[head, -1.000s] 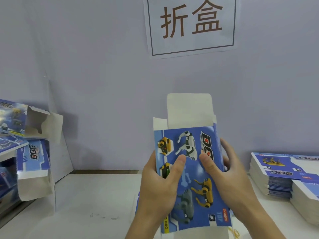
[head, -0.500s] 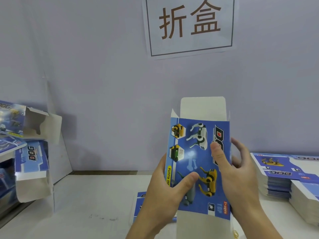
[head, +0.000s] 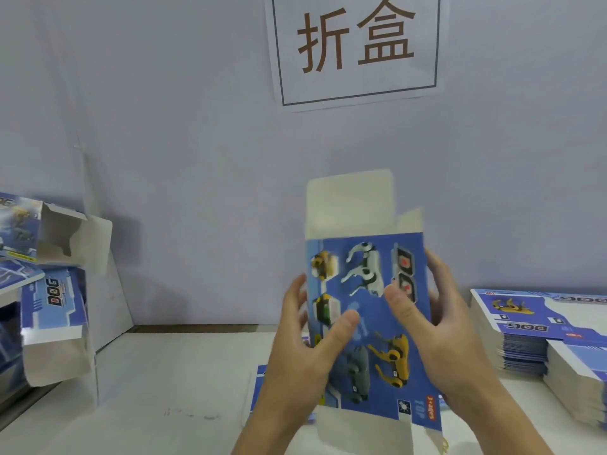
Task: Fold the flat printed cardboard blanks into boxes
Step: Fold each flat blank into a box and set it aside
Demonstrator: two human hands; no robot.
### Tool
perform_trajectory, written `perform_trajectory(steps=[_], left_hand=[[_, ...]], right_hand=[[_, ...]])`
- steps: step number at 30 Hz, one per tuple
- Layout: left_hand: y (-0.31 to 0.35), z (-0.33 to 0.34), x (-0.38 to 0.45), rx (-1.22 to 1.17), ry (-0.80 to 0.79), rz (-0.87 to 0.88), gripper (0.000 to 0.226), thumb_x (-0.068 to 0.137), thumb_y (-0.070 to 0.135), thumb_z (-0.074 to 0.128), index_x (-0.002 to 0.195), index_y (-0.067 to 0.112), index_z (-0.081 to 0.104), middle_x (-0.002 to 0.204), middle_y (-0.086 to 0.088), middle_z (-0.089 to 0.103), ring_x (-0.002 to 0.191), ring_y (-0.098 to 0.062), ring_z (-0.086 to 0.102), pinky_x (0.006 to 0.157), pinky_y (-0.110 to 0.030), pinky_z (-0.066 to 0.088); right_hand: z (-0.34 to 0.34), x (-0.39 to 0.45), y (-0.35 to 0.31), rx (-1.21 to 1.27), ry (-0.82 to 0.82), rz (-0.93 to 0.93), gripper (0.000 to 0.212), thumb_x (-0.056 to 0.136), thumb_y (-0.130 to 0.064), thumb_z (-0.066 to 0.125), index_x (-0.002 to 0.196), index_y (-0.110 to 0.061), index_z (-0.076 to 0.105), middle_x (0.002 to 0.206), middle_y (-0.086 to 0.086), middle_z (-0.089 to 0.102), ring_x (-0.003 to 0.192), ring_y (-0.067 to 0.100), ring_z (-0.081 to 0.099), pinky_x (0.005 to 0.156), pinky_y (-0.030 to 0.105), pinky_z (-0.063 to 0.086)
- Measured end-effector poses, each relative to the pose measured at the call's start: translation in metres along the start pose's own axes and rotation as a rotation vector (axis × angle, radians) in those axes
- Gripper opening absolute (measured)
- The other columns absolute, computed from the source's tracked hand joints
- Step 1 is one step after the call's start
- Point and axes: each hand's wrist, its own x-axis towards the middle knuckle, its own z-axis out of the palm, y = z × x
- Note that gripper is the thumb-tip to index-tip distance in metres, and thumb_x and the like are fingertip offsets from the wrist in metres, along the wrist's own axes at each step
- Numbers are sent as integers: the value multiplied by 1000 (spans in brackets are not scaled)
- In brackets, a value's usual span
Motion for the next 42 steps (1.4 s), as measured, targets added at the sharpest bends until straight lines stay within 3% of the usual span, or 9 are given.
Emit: perform_trajectory(steps=[6,13,21,24,28,32,36,38,42], left_hand=[[22,-24,4,-182,242,259,78,70,42,72,141,37,42,130,0,64,108,-23,70,71,-34,62],[31,-19,0,-109,173,331,45,88,40,59,133,40,52,118,3,71,109,-23,70,78,-40,62],[30,-3,-3,-119,180,304,51,89,56,56,136,37,51,120,4,70,112,-22,68,76,-34,62],[33,-6,-2,-42,194,343,54,86,54,54,137,36,48,119,11,69,112,-13,67,78,-30,61],[30,-11,-1,80,219,299,63,79,75,58,132,40,53,127,9,65,118,-18,64,86,-42,59],[29,-9,-3,116,226,297,37,84,65,56,105,35,62,95,-6,64,81,-12,69,60,-25,57],[32,-5,-5,30,192,262,41,91,69,43,97,33,62,85,-12,62,78,-29,67,66,-39,59],[37,-6,-6,31,206,252,40,95,65,37,89,34,62,65,7,57,62,-9,60,60,-19,53],[42,-10,-3,19,233,185,26,101,35,51,78,25,57,63,-8,40,60,-12,45,55,-28,42]], right_hand=[[13,-7,-12,13,-322,39,69,81,-38,76,130,-68,38,119,-11,71,103,14,72,77,18,57],[11,-5,-24,6,-237,-14,75,76,-27,76,131,-64,40,124,-7,67,103,17,72,74,24,60],[23,-6,-23,-70,-111,-149,73,78,-46,60,141,-59,28,121,-16,66,98,5,71,74,14,56],[26,-6,-20,-82,-148,-172,60,86,-39,56,138,-60,34,122,-17,66,105,8,69,77,23,59],[26,-7,-16,-135,-129,-133,44,99,-18,54,127,-52,50,71,-12,67,56,8,62,51,21,53],[25,-7,-17,-14,-116,7,30,83,-38,58,113,-40,56,78,30,57,62,48,52,55,58,53],[26,-4,-23,40,-63,48,33,80,-60,49,99,-37,63,79,32,57,66,49,54,61,53,55],[28,-5,-25,-7,-73,10,46,82,-69,44,101,-31,61,78,26,59,71,47,60,58,57,54],[31,-7,-30,-23,-30,9,25,83,-44,49,84,-20,58,49,-1,45,43,14,46,37,19,36]])
